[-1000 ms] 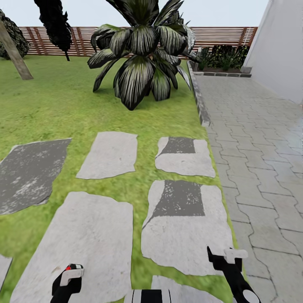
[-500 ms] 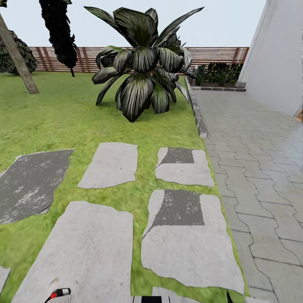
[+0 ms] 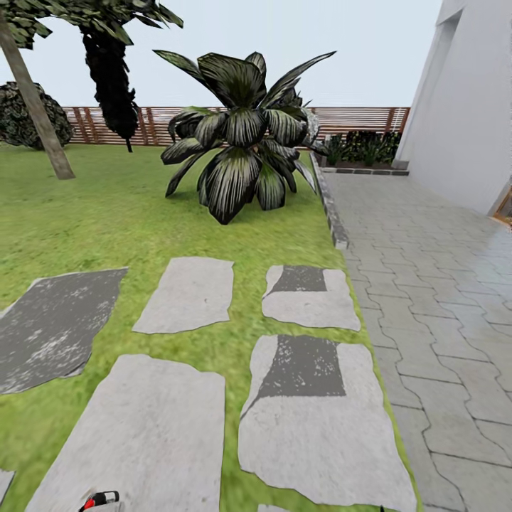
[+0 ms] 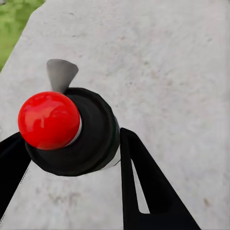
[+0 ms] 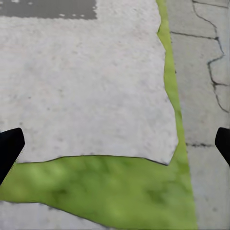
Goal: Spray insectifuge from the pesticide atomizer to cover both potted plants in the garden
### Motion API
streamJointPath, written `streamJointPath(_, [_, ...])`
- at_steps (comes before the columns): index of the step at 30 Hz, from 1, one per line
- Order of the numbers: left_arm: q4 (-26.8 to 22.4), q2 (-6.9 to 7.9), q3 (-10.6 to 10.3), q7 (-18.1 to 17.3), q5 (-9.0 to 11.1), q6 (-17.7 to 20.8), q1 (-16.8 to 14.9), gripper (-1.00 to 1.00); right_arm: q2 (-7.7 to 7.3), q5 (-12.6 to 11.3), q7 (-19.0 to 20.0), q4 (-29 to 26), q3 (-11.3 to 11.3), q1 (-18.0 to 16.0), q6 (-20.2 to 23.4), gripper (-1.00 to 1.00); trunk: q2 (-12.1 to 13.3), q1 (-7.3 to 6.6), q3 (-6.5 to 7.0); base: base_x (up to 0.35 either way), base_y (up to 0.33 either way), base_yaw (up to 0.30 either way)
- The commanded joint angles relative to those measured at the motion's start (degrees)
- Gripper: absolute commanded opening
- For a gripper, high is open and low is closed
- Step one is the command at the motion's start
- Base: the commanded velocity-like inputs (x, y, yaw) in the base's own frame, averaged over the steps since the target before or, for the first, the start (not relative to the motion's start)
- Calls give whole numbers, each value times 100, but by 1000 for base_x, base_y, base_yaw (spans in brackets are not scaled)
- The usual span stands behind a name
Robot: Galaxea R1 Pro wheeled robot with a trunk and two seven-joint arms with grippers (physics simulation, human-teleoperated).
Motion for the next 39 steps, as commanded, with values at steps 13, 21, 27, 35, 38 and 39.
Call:
streamJointPath(13, [8, 3, -2, 3, 0, -17, -2, -100, 62, 30, -41, 7, -29, -4, -14, 100, 443, -248, 204, 0, 0, 168])
streamJointPath(21, [8, 0, 1, 3, 0, -17, -2, -100, 204, 39, -40, 13, -29, -4, -18, 100, 523, -292, 214, 0, 0, 259])
streamJointPath(27, [8, -17, -4, 3, 0, -17, -3, -100, 213, 39, -42, 15, -29, -4, -17, 100, 523, -292, 195, 0, 0, 264])
streamJointPath(35, [8, -30, -5, 3, 0, -15, -3, -100, 214, 39, -37, 111, -29, -4, -14, 100, 523, -292, 173, 0, 0, 266])
streamJointPath(38, [8, -34, -5, 3, 0, -10, -4, -100, 214, 39, -39, 119, -29, -4, -14, 100, 523, -292, 164, 0, 0, 266])
streamJointPath(39, [8, -34, -5, 3, 0, -9, -2, -100, 214, 39, -38, 119, -29, -4, -14, 100, 523, -292, 162, 0, 0, 266])
